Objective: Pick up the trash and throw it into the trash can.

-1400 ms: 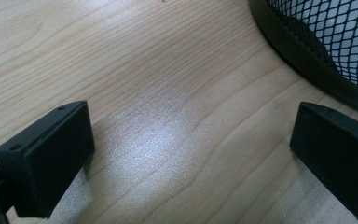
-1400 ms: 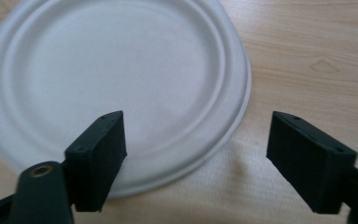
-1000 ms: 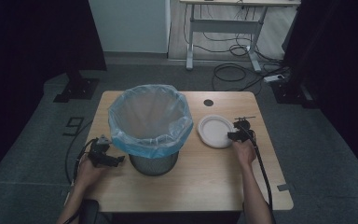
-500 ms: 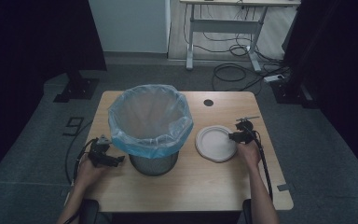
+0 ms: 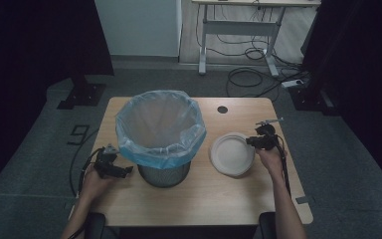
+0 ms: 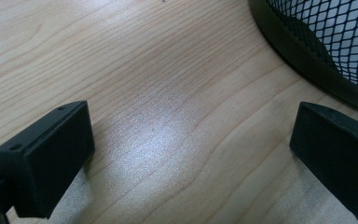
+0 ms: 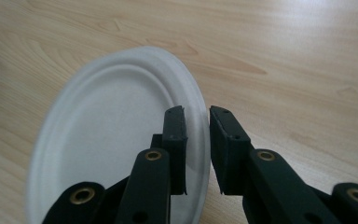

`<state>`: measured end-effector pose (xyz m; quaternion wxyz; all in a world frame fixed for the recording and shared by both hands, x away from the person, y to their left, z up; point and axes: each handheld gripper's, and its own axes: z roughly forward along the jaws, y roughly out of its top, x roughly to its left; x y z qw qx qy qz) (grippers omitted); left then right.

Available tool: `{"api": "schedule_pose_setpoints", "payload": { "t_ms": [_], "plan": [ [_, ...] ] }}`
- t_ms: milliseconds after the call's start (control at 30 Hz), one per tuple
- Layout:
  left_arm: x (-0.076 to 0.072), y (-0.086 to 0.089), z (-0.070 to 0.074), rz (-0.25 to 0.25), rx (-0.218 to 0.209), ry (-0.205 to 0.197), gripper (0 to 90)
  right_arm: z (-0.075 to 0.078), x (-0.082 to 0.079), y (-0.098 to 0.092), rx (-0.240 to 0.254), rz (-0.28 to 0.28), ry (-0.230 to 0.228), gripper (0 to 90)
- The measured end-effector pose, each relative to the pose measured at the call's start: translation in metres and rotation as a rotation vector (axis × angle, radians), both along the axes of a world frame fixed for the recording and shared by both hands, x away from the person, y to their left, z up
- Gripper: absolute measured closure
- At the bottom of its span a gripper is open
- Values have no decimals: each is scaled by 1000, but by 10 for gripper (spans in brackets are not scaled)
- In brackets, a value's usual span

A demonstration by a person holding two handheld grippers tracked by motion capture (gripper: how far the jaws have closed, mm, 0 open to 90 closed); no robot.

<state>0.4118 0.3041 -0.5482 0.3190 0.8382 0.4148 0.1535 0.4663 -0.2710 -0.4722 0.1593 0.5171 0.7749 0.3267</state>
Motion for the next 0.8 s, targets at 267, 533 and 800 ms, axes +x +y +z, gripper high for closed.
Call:
{"api": "schedule_pose_setpoints", "payload": {
  "t_ms": [267,533,800],
  "plan": [
    [0,0,0,1,-1,-1,0,31,-7,15,-13,71,-35,786],
    [0,0,0,0,0,-1,0,62,-10,27,-3,135,-63,832],
    [0,0,0,1,0,-1,0,81,-13,36,-1,175,-72,854]
  ]
}}
